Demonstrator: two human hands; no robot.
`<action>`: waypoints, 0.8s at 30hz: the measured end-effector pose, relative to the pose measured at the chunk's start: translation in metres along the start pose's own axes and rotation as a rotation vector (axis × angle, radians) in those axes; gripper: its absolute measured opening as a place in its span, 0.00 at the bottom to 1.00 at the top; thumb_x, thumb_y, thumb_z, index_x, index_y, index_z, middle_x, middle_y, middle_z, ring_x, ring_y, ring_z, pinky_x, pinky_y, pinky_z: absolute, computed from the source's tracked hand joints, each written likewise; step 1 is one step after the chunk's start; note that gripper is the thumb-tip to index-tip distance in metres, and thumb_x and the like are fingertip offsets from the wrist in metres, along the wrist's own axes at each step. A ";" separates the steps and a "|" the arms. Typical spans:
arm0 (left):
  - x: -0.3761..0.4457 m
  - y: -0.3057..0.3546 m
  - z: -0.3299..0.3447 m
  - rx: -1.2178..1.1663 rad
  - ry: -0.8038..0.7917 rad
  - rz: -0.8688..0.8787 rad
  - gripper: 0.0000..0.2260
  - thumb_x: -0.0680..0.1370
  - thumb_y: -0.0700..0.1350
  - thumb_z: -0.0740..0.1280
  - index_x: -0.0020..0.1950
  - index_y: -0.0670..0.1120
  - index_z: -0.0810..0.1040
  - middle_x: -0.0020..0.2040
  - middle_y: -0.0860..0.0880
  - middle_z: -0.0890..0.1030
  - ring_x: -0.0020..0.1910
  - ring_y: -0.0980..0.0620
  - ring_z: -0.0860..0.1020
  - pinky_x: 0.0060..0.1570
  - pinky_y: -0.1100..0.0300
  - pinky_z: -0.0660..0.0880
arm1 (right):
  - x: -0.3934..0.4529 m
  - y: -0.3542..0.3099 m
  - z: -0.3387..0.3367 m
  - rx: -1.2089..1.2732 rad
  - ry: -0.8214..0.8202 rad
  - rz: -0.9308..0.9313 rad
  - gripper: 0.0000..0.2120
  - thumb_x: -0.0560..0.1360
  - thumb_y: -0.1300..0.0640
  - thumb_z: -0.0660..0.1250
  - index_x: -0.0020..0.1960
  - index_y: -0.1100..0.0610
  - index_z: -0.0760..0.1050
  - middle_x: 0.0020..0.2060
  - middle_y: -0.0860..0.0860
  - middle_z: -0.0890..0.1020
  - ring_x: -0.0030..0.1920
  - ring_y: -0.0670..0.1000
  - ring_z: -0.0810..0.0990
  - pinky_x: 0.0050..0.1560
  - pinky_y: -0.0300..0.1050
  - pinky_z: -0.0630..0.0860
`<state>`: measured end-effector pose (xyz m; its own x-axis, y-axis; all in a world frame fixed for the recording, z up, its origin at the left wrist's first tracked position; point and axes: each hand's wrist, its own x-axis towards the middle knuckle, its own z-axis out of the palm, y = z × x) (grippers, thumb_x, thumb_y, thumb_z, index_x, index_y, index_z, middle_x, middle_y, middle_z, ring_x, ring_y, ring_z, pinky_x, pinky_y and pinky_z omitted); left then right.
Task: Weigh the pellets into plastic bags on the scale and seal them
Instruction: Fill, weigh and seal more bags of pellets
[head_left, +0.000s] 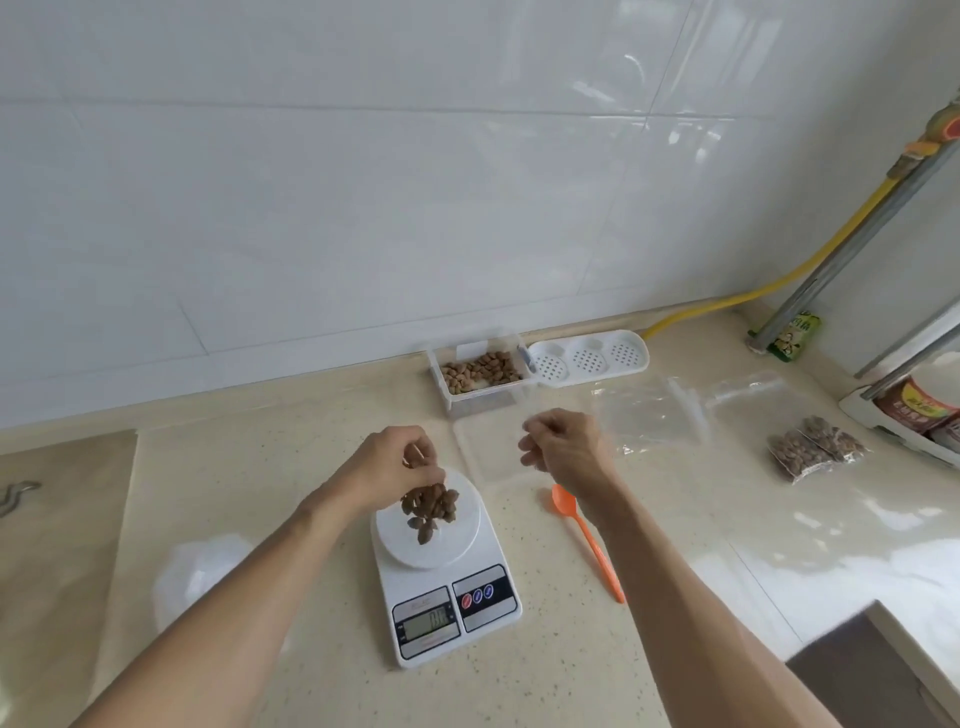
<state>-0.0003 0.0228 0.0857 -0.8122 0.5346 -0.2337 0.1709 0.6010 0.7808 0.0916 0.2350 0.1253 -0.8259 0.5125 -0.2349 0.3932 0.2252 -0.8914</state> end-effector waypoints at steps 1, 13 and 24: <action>0.001 -0.004 0.003 0.036 0.029 -0.015 0.08 0.70 0.48 0.77 0.43 0.50 0.78 0.40 0.51 0.80 0.38 0.55 0.78 0.38 0.60 0.75 | 0.003 0.014 0.004 0.000 0.018 0.060 0.07 0.79 0.62 0.65 0.44 0.59 0.80 0.38 0.56 0.84 0.33 0.50 0.83 0.34 0.41 0.75; 0.026 -0.034 0.033 0.222 0.160 -0.005 0.14 0.75 0.41 0.71 0.61 0.44 0.77 0.52 0.48 0.77 0.49 0.51 0.77 0.54 0.58 0.74 | 0.024 0.087 0.032 -0.069 0.079 0.305 0.08 0.78 0.61 0.65 0.41 0.56 0.79 0.38 0.55 0.85 0.36 0.50 0.83 0.46 0.53 0.84; -0.007 -0.061 0.042 0.581 0.198 0.158 0.25 0.80 0.54 0.55 0.73 0.42 0.66 0.67 0.42 0.73 0.67 0.43 0.70 0.63 0.49 0.72 | 0.009 0.080 0.039 -0.739 0.062 -0.161 0.21 0.82 0.49 0.58 0.72 0.57 0.67 0.68 0.56 0.73 0.68 0.57 0.71 0.66 0.56 0.66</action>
<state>0.0185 0.0073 0.0157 -0.8308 0.5564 0.0136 0.5267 0.7781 0.3421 0.0997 0.2249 0.0366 -0.8804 0.4670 -0.0824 0.4562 0.7865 -0.4162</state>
